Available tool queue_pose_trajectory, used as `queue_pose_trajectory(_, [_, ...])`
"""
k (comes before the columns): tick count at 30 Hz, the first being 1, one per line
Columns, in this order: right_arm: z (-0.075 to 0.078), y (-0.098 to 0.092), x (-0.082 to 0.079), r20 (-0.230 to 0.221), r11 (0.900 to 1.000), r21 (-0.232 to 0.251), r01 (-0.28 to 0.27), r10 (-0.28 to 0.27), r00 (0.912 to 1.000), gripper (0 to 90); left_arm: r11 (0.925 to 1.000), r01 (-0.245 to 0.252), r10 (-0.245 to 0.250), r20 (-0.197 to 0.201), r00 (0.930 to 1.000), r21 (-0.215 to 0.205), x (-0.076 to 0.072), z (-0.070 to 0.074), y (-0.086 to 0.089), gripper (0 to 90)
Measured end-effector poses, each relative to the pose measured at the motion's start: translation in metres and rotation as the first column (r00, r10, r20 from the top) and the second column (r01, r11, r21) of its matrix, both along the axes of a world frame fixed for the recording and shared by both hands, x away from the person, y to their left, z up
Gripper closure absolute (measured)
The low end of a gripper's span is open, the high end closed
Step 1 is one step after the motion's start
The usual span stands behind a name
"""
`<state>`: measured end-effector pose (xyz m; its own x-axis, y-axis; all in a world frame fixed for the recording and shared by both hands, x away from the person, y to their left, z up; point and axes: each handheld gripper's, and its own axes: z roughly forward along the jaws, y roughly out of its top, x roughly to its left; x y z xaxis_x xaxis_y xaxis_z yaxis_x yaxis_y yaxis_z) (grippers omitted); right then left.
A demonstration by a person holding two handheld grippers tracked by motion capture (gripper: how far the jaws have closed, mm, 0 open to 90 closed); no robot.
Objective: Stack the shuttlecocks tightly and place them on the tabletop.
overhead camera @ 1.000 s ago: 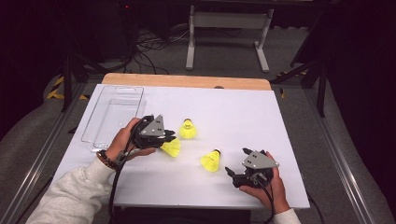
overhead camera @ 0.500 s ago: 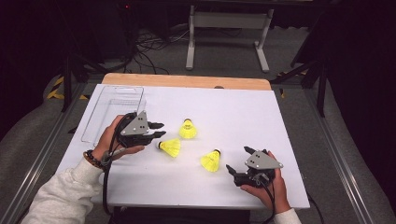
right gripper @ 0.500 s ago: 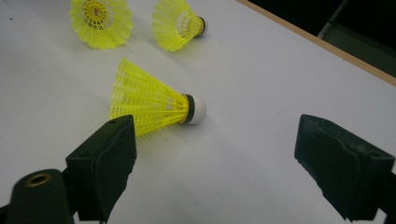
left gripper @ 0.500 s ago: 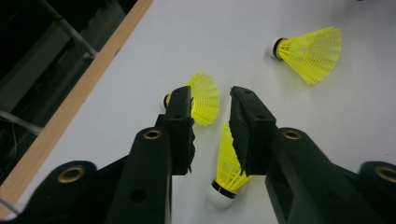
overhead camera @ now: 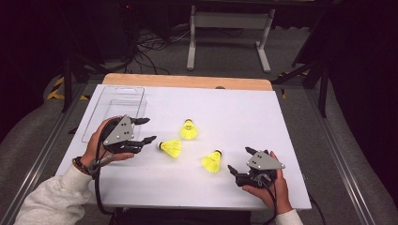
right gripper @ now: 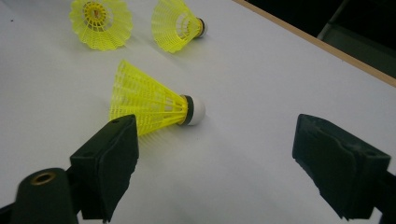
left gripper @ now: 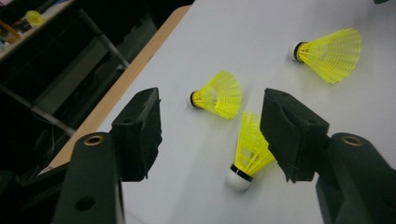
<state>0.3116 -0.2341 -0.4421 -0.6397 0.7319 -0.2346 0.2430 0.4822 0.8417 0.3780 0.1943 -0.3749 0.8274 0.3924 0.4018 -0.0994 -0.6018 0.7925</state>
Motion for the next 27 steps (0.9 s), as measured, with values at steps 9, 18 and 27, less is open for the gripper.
queue_pose_trajectory(9, [0.0, 0.0, 0.001, -0.001, 1.0, -0.003, 0.008, -0.008, 1.0, 13.3, 0.9961, -0.009, 0.01, 0.003, 0.9999, -0.088, -0.01, -0.006, 0.022, 20.0])
queue_pose_trajectory(18, [0.002, 0.002, 0.005, 0.007, 1.0, 0.012, 0.018, -0.018, 0.9998, 11.4, 0.9917, -0.033, 0.033, -0.006, 0.9994, -0.124, -0.02, -0.019, 0.036, 10.5])
queue_pose_trajectory(27, [0.004, 0.005, 0.008, 0.013, 1.0, 0.022, 0.004, -0.005, 0.9999, 11.5, 0.9907, -0.058, 0.06, 0.011, 0.9982, -0.123, -0.033, -0.029, 0.048, 9.9])
